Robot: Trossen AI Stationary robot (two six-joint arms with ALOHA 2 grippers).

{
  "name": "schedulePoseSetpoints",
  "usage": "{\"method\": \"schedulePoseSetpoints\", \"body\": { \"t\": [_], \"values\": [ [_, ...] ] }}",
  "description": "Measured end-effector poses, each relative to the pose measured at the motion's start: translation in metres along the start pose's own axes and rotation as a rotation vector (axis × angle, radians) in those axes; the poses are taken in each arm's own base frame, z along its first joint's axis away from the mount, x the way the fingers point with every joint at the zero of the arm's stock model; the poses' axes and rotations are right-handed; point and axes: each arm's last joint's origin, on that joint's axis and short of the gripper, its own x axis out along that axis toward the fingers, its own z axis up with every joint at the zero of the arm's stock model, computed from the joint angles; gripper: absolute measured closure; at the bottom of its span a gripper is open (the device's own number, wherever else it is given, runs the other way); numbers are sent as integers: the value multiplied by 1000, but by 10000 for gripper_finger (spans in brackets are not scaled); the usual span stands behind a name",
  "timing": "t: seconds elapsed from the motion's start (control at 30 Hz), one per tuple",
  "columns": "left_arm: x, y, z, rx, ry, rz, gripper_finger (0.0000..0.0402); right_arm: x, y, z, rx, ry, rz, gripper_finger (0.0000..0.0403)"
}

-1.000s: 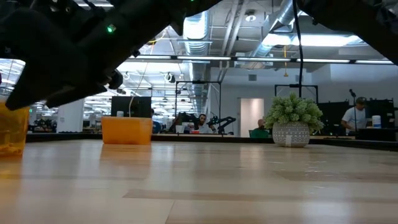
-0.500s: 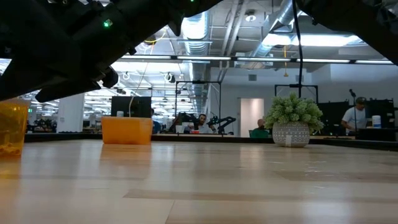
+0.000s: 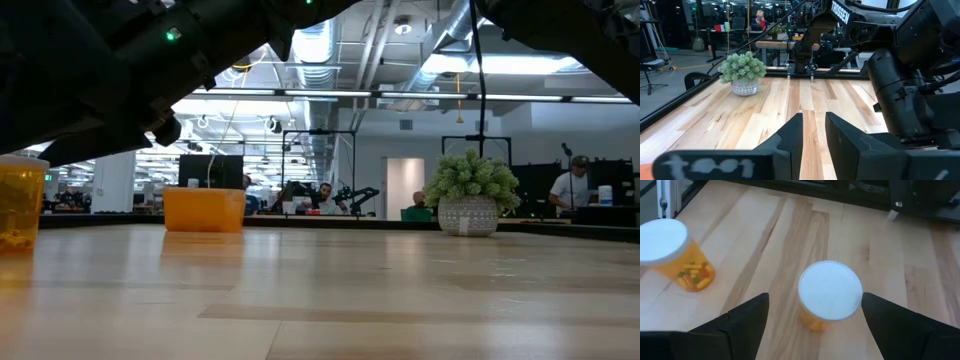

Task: Pick and place pill bottles into a basket
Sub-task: Put the orange pill bottle into the orange container

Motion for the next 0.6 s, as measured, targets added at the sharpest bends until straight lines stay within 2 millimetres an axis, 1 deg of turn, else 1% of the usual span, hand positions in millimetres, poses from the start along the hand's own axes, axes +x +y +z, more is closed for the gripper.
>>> {"method": "schedulePoseSetpoints", "body": {
  "t": [0.3, 0.43, 0.53, 0.6],
  "values": [
    [0, 0, 0, 0, 0, 0, 330, 0, 0, -1, -3, 2, -14, 92],
    [0, 0, 0, 0, 0, -1, 330, 0, -1, -1, -53, 6, -51, 92],
    [0, 0, 0, 0, 0, 0, 330, -8, -2, 5, -63, 17, -60, 92],
    [0, 0, 0, 0, 0, -1, 330, -22, -3, 13, -63, 40, -52, 92]
  ]
}}
